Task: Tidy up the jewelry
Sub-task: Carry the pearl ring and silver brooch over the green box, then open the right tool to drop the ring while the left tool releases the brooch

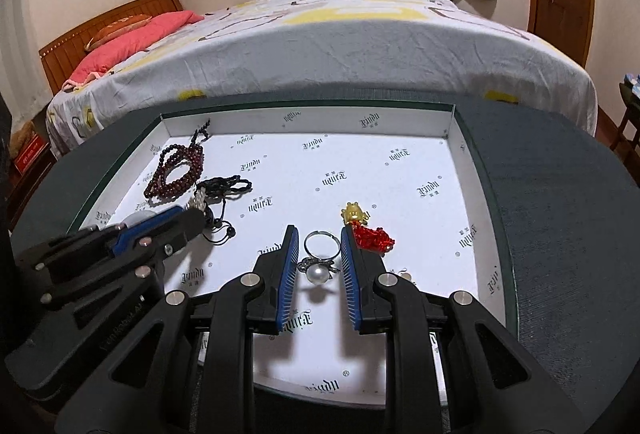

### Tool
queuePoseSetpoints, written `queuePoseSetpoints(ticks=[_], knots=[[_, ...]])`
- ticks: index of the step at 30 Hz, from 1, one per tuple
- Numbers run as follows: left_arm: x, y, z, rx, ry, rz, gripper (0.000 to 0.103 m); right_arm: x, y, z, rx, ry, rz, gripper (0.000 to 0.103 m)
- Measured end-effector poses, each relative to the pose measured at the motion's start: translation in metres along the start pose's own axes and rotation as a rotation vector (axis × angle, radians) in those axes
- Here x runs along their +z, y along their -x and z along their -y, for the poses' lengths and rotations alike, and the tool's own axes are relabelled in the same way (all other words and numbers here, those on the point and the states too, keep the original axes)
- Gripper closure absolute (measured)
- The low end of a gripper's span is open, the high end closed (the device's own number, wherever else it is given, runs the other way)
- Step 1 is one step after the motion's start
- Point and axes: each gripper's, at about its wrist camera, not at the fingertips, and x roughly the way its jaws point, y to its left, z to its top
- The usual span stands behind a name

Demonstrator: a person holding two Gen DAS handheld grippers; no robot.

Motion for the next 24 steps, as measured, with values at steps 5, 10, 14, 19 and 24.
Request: queuePoseSetpoints(ticks=[5,10,14,19,24], knots=[[0.0009,-0.0035,-0.0017,-0.009,0.006,-0.019,0.090,0.0017,-0.0054,-0.0021,-0.008,0.006,-0.026,0.081],[0.0007,-0.0053,-0.0018,-0.008,0.008,-0.027,0.090,0.0030,-0.0079,-0.0027,-0.010,0.005,-0.031,0.081],[0.0011,-0.0067,-0.0020,-0.008,0.009,-0.034,0.090,0.0032,-0.0078,-0.0016,-0.013,-0.002,-0.029,0.081],[0.0003,-0.0071,-0.0016,-0.006,0.006,-0.036,0.090,0.0037,-0.0075,-0.0015,-0.014,0.001,-0.027,0.080],[0.0004,-0.0073,-0.0011,-0.004,0.009,-0.037,0.088,0.0037,-0.0064,-0.0014,-0.015,0.001,-0.024,0.079]])
